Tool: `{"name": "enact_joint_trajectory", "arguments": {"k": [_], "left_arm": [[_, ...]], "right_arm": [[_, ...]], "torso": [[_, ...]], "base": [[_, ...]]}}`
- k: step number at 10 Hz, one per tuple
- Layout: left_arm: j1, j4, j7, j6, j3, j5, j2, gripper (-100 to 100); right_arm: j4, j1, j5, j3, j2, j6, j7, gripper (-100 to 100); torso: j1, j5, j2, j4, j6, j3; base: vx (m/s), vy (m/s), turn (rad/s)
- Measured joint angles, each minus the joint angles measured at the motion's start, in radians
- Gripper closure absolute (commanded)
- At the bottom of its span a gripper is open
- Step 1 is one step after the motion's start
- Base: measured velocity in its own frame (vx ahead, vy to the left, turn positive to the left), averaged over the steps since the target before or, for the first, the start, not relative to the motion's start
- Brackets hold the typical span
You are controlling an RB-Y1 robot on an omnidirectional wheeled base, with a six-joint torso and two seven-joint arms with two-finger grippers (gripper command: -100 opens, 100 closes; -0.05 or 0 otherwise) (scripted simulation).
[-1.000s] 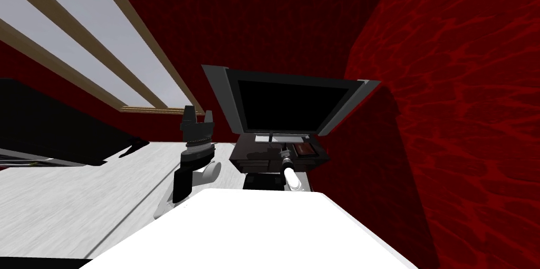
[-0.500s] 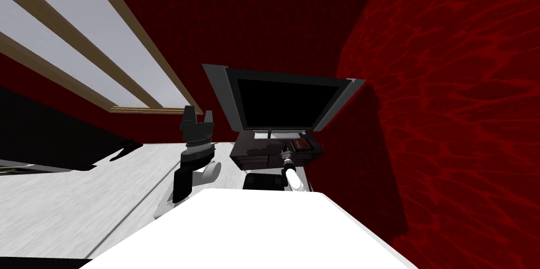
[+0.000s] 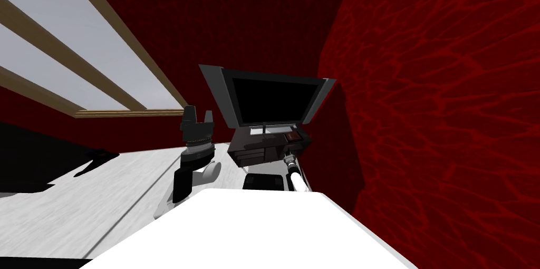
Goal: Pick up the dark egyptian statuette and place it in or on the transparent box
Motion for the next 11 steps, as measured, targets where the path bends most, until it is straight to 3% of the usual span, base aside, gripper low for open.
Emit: {"name": "enact_joint_trajectory", "arguments": {"k": [7, 8, 11], "left_arm": [[0.0, 0.0, 0.0, 0.0, 0.0, 0.0, 0.0, 0], [0.0, 0.0, 0.0, 0.0, 0.0, 0.0, 0.0, 0], [0.0, 0.0, 0.0, 0.0, 0.0, 0.0, 0.0, 0]], "right_arm": [[-0.042, 0.016, 0.005, -0.087, -0.076, -0.12, 0.014, 100], [-0.058, 0.019, 0.001, -0.118, -0.068, -0.148, 0.038, 100], [-0.082, -0.013, -0.012, -0.15, -0.099, -0.189, 0.065, 100]], "torso": [[0.002, 0.001, -0.007, -0.001, -0.003, -0.003], [0.004, 0.001, -0.009, -0.001, -0.003, -0.005], [0.005, 0.002, -0.02, -0.002, -0.005, -0.01]], "base": [[-0.048, -0.059, -0.07], [0.057, -0.035, 0.061], [0.147, -0.049, 0.121]]}}
